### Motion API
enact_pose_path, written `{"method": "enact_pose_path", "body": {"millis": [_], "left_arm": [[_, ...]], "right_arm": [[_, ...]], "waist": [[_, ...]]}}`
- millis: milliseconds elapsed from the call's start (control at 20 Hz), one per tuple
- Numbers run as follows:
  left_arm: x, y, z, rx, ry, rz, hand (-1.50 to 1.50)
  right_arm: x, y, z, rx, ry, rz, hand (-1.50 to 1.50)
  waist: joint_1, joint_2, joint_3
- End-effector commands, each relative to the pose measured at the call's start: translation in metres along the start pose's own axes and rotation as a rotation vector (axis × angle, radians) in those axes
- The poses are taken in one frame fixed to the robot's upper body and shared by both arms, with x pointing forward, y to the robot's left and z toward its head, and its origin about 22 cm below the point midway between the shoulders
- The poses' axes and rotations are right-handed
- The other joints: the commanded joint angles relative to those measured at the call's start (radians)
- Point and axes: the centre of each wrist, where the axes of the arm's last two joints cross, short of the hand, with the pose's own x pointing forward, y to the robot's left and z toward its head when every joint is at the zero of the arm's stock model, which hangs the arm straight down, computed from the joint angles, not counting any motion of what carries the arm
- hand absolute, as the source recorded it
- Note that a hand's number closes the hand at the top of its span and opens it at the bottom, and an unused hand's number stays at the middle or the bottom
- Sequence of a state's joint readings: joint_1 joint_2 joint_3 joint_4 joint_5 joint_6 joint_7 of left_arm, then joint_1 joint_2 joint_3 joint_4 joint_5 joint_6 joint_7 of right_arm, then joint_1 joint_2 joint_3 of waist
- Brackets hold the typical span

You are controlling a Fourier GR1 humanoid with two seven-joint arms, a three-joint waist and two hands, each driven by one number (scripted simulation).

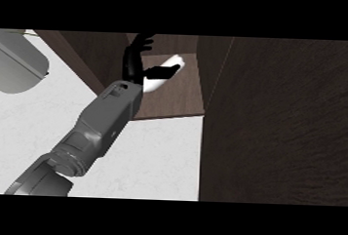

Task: Pick up the bottled water, place it into the cabinet and close the cabinet

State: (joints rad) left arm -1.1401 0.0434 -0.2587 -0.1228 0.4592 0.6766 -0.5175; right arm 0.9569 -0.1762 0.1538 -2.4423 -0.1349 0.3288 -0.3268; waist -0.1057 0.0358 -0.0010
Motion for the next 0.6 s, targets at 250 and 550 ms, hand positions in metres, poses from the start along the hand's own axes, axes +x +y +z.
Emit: {"method": "enact_pose_path", "body": {"millis": [250, 550], "left_arm": [[0.019, 0.005, -0.016, -0.001, -0.023, 0.01, -1.5], [0.036, 0.002, -0.02, -0.084, -0.159, 0.199, -1.5]], "right_arm": [[0.011, 0.004, -0.002, 0.023, -0.022, -0.049, -1.5], [0.006, 0.003, -0.001, 0.022, -0.017, -0.058, -1.5]], "waist": [[-0.012, 0.004, -0.001], [0.006, 0.003, -0.002]]}}
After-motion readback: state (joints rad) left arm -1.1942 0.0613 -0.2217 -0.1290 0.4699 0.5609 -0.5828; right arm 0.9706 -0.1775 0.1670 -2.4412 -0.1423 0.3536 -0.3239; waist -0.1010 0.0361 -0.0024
